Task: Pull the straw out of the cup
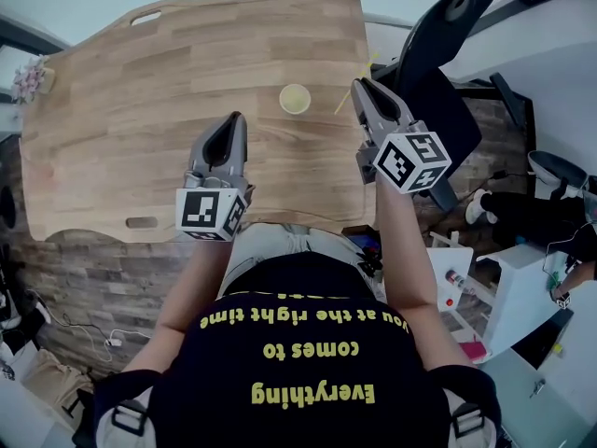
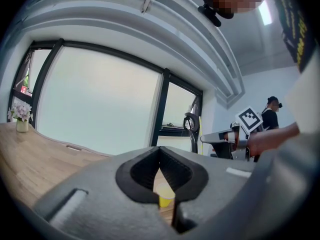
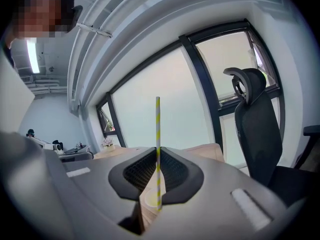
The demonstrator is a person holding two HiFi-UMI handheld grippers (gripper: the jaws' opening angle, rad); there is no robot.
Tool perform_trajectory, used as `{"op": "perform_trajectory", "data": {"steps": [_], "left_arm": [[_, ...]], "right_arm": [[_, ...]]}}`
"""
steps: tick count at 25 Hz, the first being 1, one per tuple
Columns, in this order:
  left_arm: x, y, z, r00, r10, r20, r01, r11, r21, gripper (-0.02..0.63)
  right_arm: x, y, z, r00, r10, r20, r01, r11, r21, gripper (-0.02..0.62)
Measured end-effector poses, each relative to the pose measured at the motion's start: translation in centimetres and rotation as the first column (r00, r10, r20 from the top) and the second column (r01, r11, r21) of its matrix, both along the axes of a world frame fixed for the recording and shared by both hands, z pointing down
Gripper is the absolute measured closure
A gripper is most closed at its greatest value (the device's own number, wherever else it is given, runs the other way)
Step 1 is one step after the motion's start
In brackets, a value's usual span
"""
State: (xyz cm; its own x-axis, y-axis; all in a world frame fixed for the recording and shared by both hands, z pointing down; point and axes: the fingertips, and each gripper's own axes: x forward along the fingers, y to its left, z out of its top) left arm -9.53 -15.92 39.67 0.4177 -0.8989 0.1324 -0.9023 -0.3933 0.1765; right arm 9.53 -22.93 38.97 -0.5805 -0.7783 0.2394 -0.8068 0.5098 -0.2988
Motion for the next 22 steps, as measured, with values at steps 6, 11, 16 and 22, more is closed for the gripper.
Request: {"op": "perform_trajectory", "data": {"steps": [6,11,16,22], "left_arm": [[1.4,0.0,0.5,0.999,0.046,0.000,-0.046,0.999,-0.013,0.606],[2.3,-0.1,1.1,0.998,0.069,0.003,-0.069,0.997,-0.025,0.606],[3.0,-0.2,1.9,0.997,0.081,0.006,-0.081,0.996,-0.043,0.606],[3.4,-0.1,2.6,0.996,0.084,0.005,-0.084,0.995,-0.062,0.606]], "right_arm": [[1.9,1.2,1.5,0.999,0.043,-0.008,-0.043,0.998,-0.044,0.563],[2.9,2.0,3.2,0.998,0.057,-0.010,-0.058,0.994,-0.093,0.563],[3.6,2.6,5.4,0.998,0.065,-0.011,-0.066,0.987,-0.146,0.563],[4.1,3.3,7.3,0.998,0.067,-0.015,-0.068,0.979,-0.192,0.563]]}}
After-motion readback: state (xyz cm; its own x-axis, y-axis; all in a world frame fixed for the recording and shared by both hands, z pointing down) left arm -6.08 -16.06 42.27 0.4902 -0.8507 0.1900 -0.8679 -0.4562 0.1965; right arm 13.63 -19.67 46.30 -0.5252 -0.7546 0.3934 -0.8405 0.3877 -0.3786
